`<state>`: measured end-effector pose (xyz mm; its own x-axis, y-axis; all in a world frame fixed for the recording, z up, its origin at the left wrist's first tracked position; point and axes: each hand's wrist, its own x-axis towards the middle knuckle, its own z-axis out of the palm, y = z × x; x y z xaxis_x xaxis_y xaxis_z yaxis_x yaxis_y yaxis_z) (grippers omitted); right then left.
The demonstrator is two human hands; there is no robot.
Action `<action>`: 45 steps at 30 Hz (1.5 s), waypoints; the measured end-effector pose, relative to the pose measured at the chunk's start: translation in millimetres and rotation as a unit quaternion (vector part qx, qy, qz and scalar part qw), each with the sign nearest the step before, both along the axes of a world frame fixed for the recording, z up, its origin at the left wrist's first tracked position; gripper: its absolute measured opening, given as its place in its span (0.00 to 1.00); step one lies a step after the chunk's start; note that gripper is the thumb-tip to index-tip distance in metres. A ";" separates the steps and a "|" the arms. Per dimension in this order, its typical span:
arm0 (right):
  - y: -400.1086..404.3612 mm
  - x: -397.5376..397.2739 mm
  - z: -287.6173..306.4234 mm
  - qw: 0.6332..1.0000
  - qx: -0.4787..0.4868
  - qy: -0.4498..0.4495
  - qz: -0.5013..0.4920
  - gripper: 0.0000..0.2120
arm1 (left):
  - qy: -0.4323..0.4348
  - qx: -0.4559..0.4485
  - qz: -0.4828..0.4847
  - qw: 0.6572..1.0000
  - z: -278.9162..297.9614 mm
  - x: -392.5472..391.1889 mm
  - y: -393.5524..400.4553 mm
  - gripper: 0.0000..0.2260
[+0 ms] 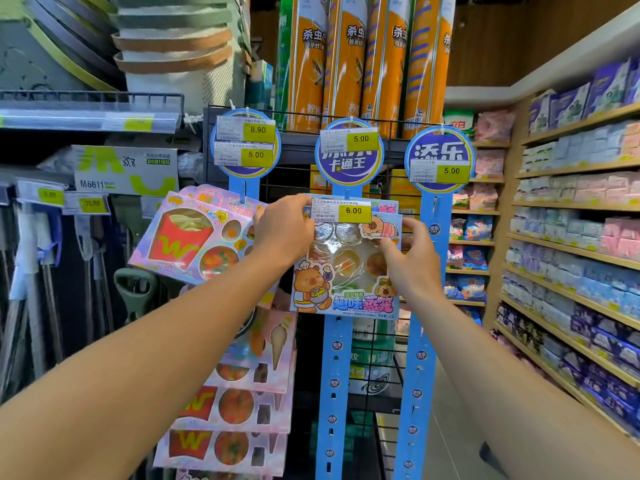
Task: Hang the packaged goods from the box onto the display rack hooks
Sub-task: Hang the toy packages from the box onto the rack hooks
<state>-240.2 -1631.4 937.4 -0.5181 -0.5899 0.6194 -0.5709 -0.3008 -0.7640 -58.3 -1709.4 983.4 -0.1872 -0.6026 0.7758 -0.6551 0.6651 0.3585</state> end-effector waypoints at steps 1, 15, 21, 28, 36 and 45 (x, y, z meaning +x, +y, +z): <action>-1.8 -1.4 2.3 1.000 -0.001 0.001 -0.003 0.13 | 0.006 0.003 -0.008 1.000 1.8 0.2 0.7 0.15; 2.0 -0.8 -18.2 0.995 0.076 0.032 -0.054 0.19 | -0.086 -0.026 0.045 0.995 -19.6 1.0 14.5 0.26; 17.0 4.3 -33.4 0.990 0.114 0.051 -0.067 0.30 | -0.083 -0.039 -0.002 0.996 -46.7 7.2 38.2 0.23; 42.1 18.1 -60.2 0.985 0.143 0.069 -0.070 0.28 | -0.057 0.013 -0.071 0.996 -77.9 24.5 72.2 0.20; 81.8 76.3 -103.6 0.968 0.227 0.086 -0.066 0.26 | -0.048 0.105 -0.116 0.986 -128.3 62.2 99.7 0.22; 118.9 165.7 -189.9 0.938 0.333 0.092 -0.034 0.25 | -0.036 0.235 -0.158 0.958 -223.3 132.6 123.3 0.19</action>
